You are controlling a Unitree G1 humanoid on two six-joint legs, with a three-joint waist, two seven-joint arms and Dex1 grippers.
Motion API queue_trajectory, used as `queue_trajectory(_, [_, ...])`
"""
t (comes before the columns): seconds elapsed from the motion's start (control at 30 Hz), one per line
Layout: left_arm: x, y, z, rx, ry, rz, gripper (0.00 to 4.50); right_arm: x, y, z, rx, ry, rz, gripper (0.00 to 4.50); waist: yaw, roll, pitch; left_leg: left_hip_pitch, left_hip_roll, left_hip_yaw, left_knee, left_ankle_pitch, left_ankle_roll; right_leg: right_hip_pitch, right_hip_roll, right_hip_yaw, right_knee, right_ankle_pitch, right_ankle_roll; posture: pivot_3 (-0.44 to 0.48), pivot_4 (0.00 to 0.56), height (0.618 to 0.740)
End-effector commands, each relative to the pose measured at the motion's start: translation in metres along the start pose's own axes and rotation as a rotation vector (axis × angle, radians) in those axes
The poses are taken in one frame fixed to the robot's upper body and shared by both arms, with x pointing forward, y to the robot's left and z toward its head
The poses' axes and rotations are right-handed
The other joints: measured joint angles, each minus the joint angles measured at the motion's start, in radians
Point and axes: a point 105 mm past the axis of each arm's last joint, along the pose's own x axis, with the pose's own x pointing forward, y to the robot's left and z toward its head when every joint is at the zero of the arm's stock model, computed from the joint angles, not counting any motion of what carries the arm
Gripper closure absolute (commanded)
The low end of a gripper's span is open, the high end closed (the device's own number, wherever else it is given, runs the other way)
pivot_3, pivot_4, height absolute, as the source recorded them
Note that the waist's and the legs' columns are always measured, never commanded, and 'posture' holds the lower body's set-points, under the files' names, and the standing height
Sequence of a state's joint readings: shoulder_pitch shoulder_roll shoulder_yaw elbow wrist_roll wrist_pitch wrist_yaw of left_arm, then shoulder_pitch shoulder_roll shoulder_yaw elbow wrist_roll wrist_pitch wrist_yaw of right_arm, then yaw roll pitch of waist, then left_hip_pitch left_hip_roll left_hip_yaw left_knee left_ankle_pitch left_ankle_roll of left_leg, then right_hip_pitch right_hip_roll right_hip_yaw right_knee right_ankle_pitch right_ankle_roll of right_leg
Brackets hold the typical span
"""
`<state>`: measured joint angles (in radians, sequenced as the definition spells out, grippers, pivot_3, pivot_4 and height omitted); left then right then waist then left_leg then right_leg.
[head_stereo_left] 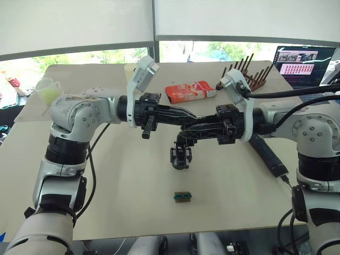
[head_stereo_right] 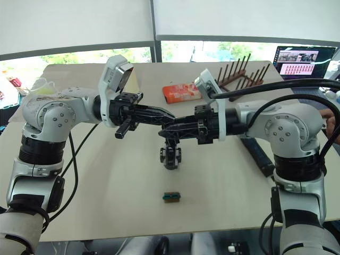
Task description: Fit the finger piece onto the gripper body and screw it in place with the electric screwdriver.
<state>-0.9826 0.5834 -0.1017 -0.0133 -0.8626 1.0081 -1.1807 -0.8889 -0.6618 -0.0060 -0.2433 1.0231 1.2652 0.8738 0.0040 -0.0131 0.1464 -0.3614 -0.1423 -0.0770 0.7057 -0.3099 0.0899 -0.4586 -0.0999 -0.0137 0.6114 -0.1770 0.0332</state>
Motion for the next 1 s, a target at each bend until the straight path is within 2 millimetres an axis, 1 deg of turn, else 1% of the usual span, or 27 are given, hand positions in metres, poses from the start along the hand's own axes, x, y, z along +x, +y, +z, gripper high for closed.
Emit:
queue_trajectory(0.03, [-0.001,-0.004,0.009,0.050,-0.013,0.002,4.50,-0.002,0.005,0.009,-0.054,-0.024,0.011,2.96,0.000,0.000,0.000,0.000,0.000,0.000,0.000,0.000,0.000,0.000,0.000,0.000,0.000,0.000,0.000,0.000,0.150,0.740])
queue_trajectory(0.27, [-0.002,-0.003,0.009,0.049,-0.014,0.007,4.50,-0.002,0.008,0.008,-0.080,-0.013,0.015,2.96,-0.001,0.000,0.000,0.000,0.000,0.000,0.000,0.000,0.000,0.000,0.000,0.000,0.000,0.000,0.000,0.000,0.150,0.740])
queue_trajectory(0.4, [-0.002,-0.001,0.009,0.048,-0.017,0.011,4.50,-0.001,0.009,0.003,-0.176,-0.002,0.005,4.11,0.000,0.000,0.000,0.000,0.000,0.000,0.000,0.000,0.000,0.000,0.000,0.000,0.000,0.000,0.000,0.000,0.150,0.740])
queue_trajectory(0.43, [-0.003,-0.001,0.009,0.048,-0.016,0.012,4.50,-0.001,0.009,0.003,-0.187,-0.002,0.006,4.17,-0.001,0.000,0.000,0.000,0.000,0.000,0.000,0.000,0.000,0.000,0.000,0.000,0.000,0.000,0.000,0.000,0.150,0.740])
queue_trajectory(0.53, [-0.003,0.001,0.008,0.049,-0.012,0.022,4.50,-0.001,0.009,0.003,-0.209,-0.006,0.006,4.17,-0.002,0.000,0.000,0.000,0.000,0.000,0.001,0.000,0.000,0.000,0.000,0.000,0.000,0.000,0.000,0.000,0.150,0.740])
queue_trajectory(0.6, [-0.004,0.005,0.007,0.049,-0.005,0.048,4.50,-0.002,0.009,0.002,-0.230,-0.004,0.012,4.17,-0.002,0.000,0.000,0.000,0.000,0.000,0.001,0.000,0.000,0.000,0.000,0.000,0.000,0.000,0.000,0.000,0.150,0.740])
queue_trajectory(0.67, [-0.007,0.008,0.008,0.050,-0.005,0.057,3.63,-0.002,0.010,0.002,-0.247,-0.007,0.018,4.17,-0.001,0.000,0.000,0.000,0.000,0.000,0.001,0.000,0.000,0.000,0.000,0.000,0.000,0.000,0.000,0.000,0.150,0.740])
queue_trajectory(0.7, [-0.009,0.009,0.009,0.063,-0.005,0.056,3.33,-0.002,0.009,0.002,-0.257,-0.013,0.019,4.17,-0.001,0.000,0.000,0.000,0.000,0.000,0.001,0.000,0.000,0.000,0.000,0.000,0.000,0.000,0.000,0.000,0.150,0.740])
queue_trajectory(0.77, [-0.017,0.013,0.008,0.109,0.007,0.068,2.38,-0.002,0.008,0.003,-0.285,-0.030,0.016,4.17,-0.003,0.000,0.000,-0.001,0.000,0.000,0.001,0.000,0.000,0.000,0.000,0.000,0.000,0.000,0.000,0.000,0.150,0.740])
queue_trajectory(0.8, [-0.023,0.016,0.006,0.127,0.024,0.085,1.87,-0.003,0.007,0.004,-0.301,-0.039,0.015,4.17,-0.004,0.000,0.000,-0.001,0.000,0.000,0.001,0.000,0.000,0.000,0.000,0.000,0.000,0.000,0.000,0.000,0.150,0.740])
queue_trajectory(0.87, [-0.035,0.019,-0.003,0.195,0.078,0.102,0.99,-0.003,0.006,0.003,-0.330,-0.052,0.009,4.17,-0.007,0.000,0.000,-0.001,0.000,0.000,0.001,0.000,0.000,-0.001,0.000,0.000,0.000,0.000,0.000,0.000,0.150,0.740])
queue_trajectory(0.93, [-0.049,0.022,-0.015,0.263,0.149,0.123,0.08,-0.005,0.006,0.000,-0.368,-0.054,0.011,4.17,-0.009,0.000,0.000,-0.001,0.000,0.000,0.001,0.000,0.000,-0.001,0.001,0.000,0.000,0.000,0.000,0.000,0.150,0.740])
queue_trajectory(1.0, [-0.059,0.025,-0.026,0.287,0.193,0.138,0.01,-0.005,0.005,-0.003,-0.378,-0.059,0.009,4.17,-0.009,0.000,0.000,0.000,0.000,0.000,0.001,0.000,0.000,-0.001,0.000,-0.001,0.000,0.000,0.000,0.000,0.150,0.740])
